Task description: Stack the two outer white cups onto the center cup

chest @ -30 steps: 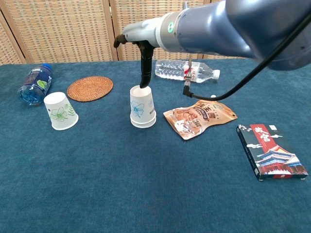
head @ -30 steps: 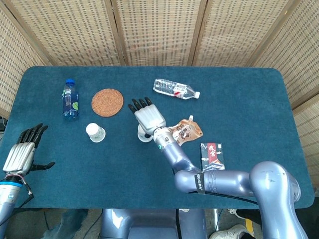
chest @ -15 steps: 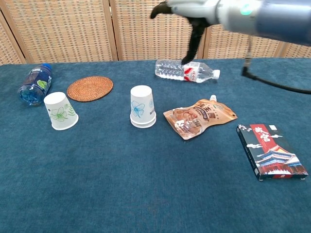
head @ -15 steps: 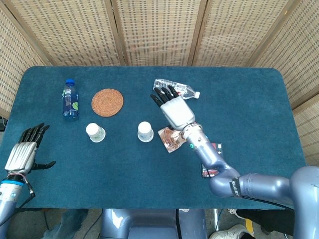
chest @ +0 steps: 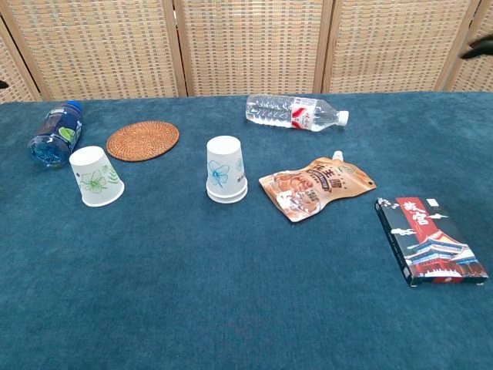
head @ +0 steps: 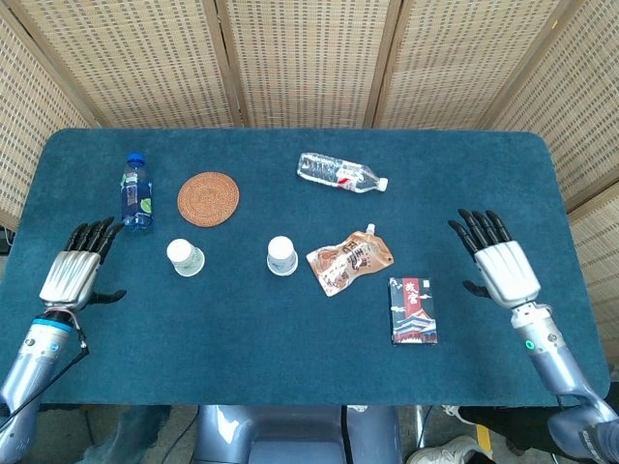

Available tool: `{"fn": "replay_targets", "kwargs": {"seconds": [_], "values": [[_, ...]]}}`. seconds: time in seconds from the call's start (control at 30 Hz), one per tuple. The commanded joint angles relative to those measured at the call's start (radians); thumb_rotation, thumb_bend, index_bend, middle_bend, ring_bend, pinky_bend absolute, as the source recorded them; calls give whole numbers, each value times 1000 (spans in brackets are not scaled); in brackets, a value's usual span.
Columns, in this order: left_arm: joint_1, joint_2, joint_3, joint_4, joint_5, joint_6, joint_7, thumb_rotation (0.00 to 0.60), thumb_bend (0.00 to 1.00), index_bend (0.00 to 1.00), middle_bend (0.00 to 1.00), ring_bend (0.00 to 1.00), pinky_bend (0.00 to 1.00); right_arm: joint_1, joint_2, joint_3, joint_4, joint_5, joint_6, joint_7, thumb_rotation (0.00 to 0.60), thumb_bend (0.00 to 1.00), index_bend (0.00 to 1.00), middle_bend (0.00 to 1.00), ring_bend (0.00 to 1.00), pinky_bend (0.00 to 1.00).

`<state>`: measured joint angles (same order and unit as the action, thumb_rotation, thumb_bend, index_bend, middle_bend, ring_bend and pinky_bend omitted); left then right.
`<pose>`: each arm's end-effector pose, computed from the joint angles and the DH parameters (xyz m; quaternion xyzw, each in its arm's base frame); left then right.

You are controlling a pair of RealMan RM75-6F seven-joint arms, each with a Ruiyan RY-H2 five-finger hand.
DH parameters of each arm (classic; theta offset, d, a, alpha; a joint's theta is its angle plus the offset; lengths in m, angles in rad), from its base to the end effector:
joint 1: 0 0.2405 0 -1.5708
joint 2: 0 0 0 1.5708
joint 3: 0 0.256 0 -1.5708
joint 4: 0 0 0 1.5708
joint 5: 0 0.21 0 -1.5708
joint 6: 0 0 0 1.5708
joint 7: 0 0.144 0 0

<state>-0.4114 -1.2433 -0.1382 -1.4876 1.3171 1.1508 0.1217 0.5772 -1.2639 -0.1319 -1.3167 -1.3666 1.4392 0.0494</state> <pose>-0.2773 0.2984 0.1086 -0.6665 -0.3709 -0.3519 0.5426 -0.2710 -0.3082 0.1237 0.6984 -0.2736 0.4087 0.5200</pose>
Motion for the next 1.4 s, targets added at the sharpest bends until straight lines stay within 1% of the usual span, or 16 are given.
{"fn": "replay_targets", "kwargs": {"seconds": [0.03,0.13,0.23,0.33,0.5,0.7,0.83,0.97,1.13,1.23,1.3,1.4], "values": [[-66,-25,-6,72,8,-97,3,600,6,0,0,0,0,-107,47,-38,-93,0,61,19,600,0,85,53,0,0],[-124,-46,-13,129,11,-182,-36,600,27,12,0,1,28,-166,47,-42,-117,-15,110,-12,600,0,90,71,0,0],[-206,-123,-20,260,30,-287,-115,600,48,96,12,41,82,-226,33,-41,-94,-38,165,-51,600,0,102,86,0,0],[-243,-172,-12,347,48,-332,-179,600,79,148,46,77,109,-245,31,-20,-80,-48,164,-50,600,0,108,92,0,0],[-282,-252,-4,467,76,-352,-279,600,130,217,107,134,165,-260,33,9,-68,-69,149,-38,600,0,116,95,0,0],[-306,-300,20,551,119,-356,-388,600,186,343,208,225,269,-270,35,33,-62,-73,108,-38,600,0,118,84,0,0],[-318,-317,36,578,143,-350,-432,600,203,400,258,268,305,-279,35,49,-64,-89,104,-39,600,0,119,83,0,0],[-324,-334,44,597,153,-335,-454,600,246,461,313,315,328,-289,37,63,-66,-103,96,-40,600,0,118,83,0,0],[-324,-328,36,586,152,-297,-467,600,259,472,322,321,331,-300,41,78,-73,-121,87,-38,600,0,118,84,0,0],[-328,-261,8,479,164,-228,-461,600,293,474,322,321,331,-306,46,84,-83,-128,77,-38,600,0,127,79,0,0],[-330,-206,-15,379,167,-188,-449,600,289,467,322,321,329,-308,48,90,-88,-132,71,-42,600,0,134,73,0,0],[-337,-145,-53,262,159,-152,-431,600,280,463,322,321,324,-312,50,95,-94,-140,66,-46,600,0,137,70,0,0]]}}
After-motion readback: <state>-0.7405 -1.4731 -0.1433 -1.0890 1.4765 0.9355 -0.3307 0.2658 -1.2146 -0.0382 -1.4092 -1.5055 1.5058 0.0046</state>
